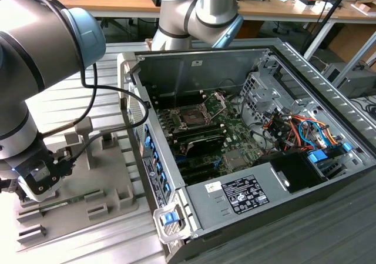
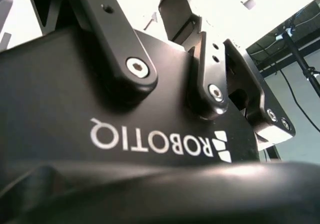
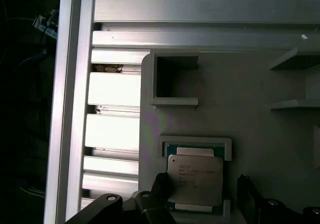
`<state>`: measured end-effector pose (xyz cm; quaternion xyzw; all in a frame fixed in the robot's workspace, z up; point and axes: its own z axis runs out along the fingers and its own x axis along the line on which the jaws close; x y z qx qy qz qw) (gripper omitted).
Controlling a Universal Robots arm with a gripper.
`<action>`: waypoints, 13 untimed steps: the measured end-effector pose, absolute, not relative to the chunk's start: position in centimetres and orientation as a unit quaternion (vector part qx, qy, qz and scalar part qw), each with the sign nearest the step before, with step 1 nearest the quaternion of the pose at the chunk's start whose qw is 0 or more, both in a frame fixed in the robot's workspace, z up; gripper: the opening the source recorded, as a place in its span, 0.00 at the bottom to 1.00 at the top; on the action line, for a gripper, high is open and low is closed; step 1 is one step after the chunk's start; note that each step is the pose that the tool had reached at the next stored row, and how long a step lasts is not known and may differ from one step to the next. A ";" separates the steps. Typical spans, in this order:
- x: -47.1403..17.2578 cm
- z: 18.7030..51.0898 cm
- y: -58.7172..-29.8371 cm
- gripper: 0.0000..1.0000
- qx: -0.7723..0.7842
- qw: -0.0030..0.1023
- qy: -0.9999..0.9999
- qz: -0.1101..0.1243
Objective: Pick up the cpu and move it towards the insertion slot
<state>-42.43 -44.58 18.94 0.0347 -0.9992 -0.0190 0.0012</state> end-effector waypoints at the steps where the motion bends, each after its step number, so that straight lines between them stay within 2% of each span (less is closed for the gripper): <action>1: -42.4 18.9 -44.6 0.66 0.035 0.001 -0.999 -0.019; 13: -42.5 19.8 -44.6 0.66 0.035 0.000 -0.999 -0.019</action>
